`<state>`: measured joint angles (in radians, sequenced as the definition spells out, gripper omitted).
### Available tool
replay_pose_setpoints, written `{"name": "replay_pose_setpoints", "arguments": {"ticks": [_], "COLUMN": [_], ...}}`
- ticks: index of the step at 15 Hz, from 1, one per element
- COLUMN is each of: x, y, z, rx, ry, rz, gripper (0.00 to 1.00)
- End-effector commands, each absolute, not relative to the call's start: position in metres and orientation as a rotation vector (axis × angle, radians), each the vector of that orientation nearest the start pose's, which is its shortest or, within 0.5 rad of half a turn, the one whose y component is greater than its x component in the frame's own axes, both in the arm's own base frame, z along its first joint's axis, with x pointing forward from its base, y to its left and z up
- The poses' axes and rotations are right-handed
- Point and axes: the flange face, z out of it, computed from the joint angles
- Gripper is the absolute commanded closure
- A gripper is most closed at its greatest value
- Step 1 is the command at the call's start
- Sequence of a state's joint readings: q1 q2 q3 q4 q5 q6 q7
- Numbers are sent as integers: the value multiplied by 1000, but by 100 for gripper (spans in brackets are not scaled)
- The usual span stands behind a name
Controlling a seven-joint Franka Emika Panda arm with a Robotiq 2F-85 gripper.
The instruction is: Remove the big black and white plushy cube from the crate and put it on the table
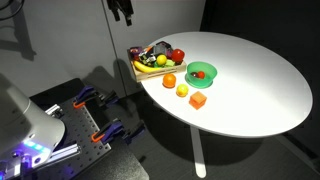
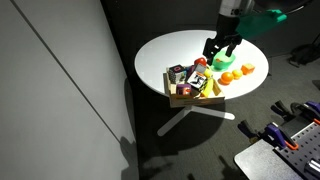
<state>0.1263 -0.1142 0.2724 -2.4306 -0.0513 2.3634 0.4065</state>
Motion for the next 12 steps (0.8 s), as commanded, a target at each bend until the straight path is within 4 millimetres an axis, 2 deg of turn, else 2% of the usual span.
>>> {"name": "replay_pose_setpoints", "arguments": {"ticks": [1,7,8,12], "x": [467,490,479,480], "y": [192,193,190,190], "z": [335,317,317,312], "rx": [-3239,-3258,-3250,-3252], "ry": [-52,-16,-45,-44], "rz": [-144,-228,-189,-180], "gripper": [0,0,0,0]}}
